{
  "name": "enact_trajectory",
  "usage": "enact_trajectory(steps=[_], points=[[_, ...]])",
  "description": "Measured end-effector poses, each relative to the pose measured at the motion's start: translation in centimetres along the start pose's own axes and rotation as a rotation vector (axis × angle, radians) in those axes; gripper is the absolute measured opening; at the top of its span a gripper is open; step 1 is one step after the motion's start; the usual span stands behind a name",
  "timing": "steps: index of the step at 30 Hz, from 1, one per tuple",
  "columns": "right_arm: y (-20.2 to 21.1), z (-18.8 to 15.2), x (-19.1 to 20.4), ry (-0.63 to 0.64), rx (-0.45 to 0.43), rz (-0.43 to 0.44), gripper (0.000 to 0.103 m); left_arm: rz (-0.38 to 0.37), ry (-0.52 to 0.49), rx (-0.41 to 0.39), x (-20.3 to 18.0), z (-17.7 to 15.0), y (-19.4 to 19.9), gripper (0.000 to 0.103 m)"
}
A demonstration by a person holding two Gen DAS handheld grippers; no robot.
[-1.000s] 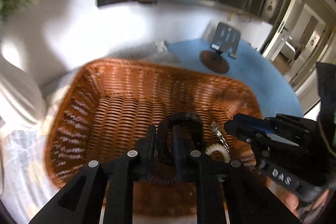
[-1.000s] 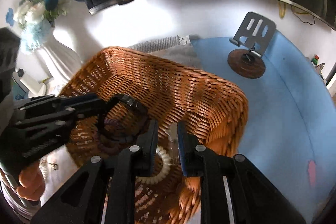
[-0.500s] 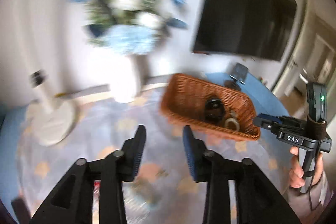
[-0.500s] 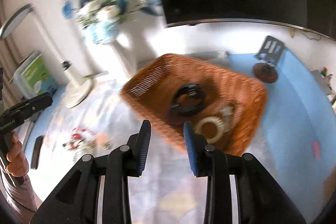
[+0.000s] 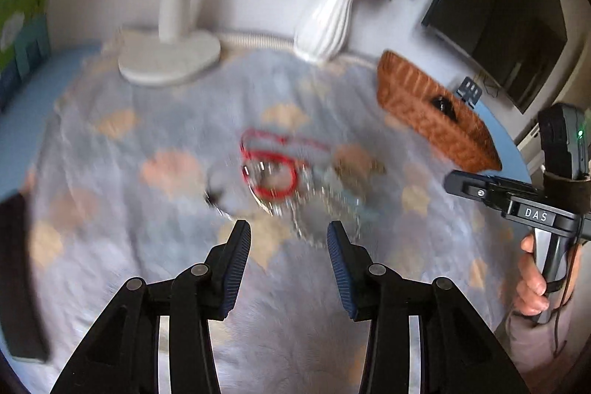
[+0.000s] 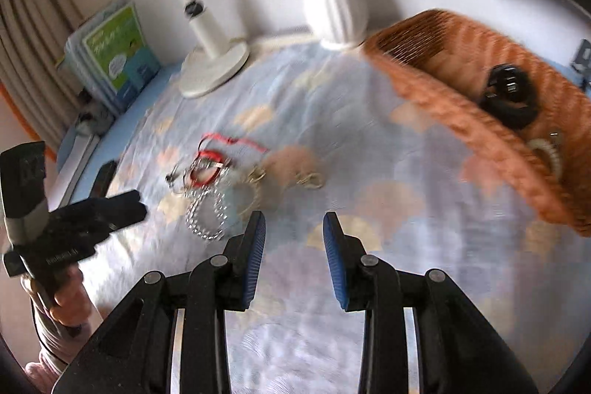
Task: Organize jewelry
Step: 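Move both tools back to the remaining jewelry on the cloth, then grasp the clear bead bracelet with the left tool while the right tool grasps a clear hair clip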
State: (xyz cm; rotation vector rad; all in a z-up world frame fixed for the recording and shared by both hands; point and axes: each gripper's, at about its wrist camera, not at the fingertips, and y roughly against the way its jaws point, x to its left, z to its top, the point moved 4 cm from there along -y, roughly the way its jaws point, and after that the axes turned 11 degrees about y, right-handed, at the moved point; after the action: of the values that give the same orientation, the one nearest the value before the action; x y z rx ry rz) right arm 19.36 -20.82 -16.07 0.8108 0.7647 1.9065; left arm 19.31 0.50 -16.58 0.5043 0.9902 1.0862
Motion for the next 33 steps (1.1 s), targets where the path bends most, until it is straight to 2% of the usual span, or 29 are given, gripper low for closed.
enact_trajectory(steps=[4,9,10,12,13,16,20,26,32,33], points=[[-2.3,0.1,1.6,0.032,0.039,0.041,0.035,0.025,0.024,0.012,-0.5,-0.7,-2.6,0.045],[-4.5,0.7,3.6,0.099,0.076,0.09,0.035,0.152,-0.018,-0.021,-1.7,-0.8,-4.9,0.044],[-5.0,0.9,3.9,0.115,0.084,0.094,0.035,0.17,-0.034,-0.03,-1.9,-0.8,-5.0,0.044],[-5.7,1.5,4.4,0.135,0.076,0.091,0.024,0.201,-0.062,-0.036,-2.2,-0.9,-5.2,0.044],[-6.1,1.8,4.7,0.151,0.074,0.092,0.022,0.209,-0.073,-0.036,-2.2,-1.0,-5.2,0.044],[-7.1,2.4,5.3,0.164,0.088,0.113,0.022,0.237,-0.107,-0.028,-2.2,-1.2,-5.0,0.044],[-7.8,2.6,5.7,0.195,0.092,0.075,0.022,0.272,-0.159,-0.01,-1.4,-2.5,-3.6,0.045],[-8.2,2.5,5.8,0.19,0.099,0.068,0.022,0.25,-0.142,0.011,0.9,-3.9,-1.3,0.045],[-8.7,2.4,6.8,0.246,0.105,0.007,0.022,0.232,-0.13,0.002,0.8,-4.1,-1.2,0.044],[-8.6,2.3,6.9,0.258,0.105,-0.01,0.013,0.232,-0.137,-0.003,0.5,-4.1,-1.4,0.044]])
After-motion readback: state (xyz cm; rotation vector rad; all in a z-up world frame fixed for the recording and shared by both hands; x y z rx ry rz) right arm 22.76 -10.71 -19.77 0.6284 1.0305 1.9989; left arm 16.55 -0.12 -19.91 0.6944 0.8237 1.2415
